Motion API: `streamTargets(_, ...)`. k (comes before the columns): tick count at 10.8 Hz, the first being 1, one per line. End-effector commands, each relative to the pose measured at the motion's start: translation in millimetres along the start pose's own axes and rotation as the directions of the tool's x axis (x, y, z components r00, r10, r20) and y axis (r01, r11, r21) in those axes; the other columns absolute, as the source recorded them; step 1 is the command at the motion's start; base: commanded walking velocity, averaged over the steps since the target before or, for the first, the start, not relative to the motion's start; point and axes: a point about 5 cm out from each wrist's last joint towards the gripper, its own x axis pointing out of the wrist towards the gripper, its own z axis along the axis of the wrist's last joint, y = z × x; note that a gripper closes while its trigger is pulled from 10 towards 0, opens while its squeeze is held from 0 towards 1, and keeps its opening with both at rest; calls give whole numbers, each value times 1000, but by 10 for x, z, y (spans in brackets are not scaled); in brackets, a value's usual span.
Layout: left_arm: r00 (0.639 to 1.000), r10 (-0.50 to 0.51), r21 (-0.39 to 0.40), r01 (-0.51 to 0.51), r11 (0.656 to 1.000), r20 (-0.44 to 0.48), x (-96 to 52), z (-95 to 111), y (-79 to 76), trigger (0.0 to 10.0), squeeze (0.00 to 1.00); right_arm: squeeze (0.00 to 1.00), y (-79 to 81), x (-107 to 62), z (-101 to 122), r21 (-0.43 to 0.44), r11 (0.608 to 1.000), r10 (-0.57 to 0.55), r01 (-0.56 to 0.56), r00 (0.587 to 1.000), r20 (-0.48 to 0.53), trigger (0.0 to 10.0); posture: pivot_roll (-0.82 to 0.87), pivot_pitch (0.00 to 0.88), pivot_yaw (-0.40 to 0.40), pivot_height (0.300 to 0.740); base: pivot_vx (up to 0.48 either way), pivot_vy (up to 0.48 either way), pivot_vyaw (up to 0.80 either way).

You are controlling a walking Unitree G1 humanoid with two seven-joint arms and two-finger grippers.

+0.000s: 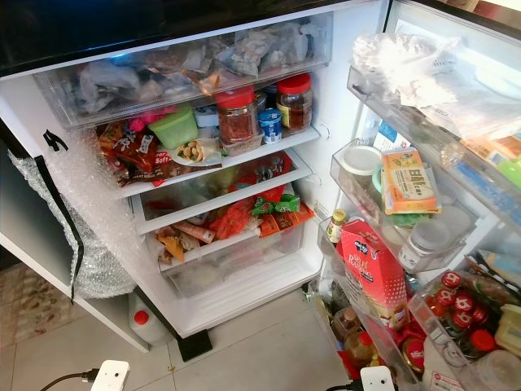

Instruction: Restocking fridge

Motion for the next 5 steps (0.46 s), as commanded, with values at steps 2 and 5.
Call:
streamTargets(2, 1000, 14, 4, -14, 1000, -15, -14, -33, 68, 10000, 0, 0, 33, -11, -10, -2, 1000, 7, -7, 1000, -6, 10000, -109, 9, 76, 740, 0, 0, 0)
streamTargets(5, 1000, 14, 4, -14, 1000, -15, -14, -33, 68, 10000, 0, 0, 33, -11, -10, -2, 1000, 7, -7, 1000, -6, 10000, -109, 9, 76, 740, 0, 0, 0)
